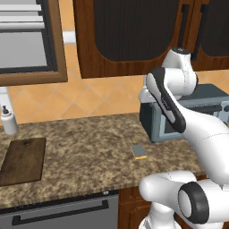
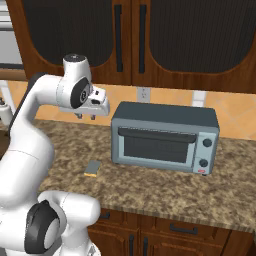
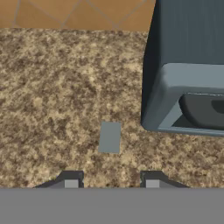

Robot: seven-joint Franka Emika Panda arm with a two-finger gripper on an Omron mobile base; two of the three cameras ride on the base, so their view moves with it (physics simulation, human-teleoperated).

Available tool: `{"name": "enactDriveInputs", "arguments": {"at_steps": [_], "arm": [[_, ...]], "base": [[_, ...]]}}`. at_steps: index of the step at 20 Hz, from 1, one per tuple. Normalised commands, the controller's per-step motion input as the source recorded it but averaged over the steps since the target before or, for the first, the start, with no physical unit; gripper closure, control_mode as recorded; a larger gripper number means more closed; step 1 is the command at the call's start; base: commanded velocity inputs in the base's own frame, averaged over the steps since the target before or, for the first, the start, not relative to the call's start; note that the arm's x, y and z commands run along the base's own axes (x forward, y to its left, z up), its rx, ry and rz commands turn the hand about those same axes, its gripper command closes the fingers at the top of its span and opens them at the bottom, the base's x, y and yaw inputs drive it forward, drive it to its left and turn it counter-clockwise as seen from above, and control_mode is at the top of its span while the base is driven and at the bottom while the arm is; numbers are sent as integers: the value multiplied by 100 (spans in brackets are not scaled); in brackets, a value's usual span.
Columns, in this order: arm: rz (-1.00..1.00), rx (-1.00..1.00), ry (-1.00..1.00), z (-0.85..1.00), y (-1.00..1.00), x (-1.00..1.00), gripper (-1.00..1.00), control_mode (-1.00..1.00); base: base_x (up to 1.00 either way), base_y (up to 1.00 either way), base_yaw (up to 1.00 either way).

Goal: Pick up the sponge from the counter and clean the cutting board by briefly scrubbing or pressing down on the cutting board. Once finished, release the sponge.

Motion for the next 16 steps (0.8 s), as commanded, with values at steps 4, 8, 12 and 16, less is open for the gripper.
{"name": "enactDriveInputs", "arguments": {"at_steps": [4, 8, 12, 16], "arm": [[0, 1, 0, -16, 0, 0, -100, -100], [0, 0, 0, -52, 1, 0, -100, -100], [0, 0, 0, -55, 12, 0, -100, -100], [0, -4, 0, -57, 23, 0, -100, -100]], "base": [[0, 0, 0], [0, 0, 0], [0, 0, 0], [0, 0, 0]]}}
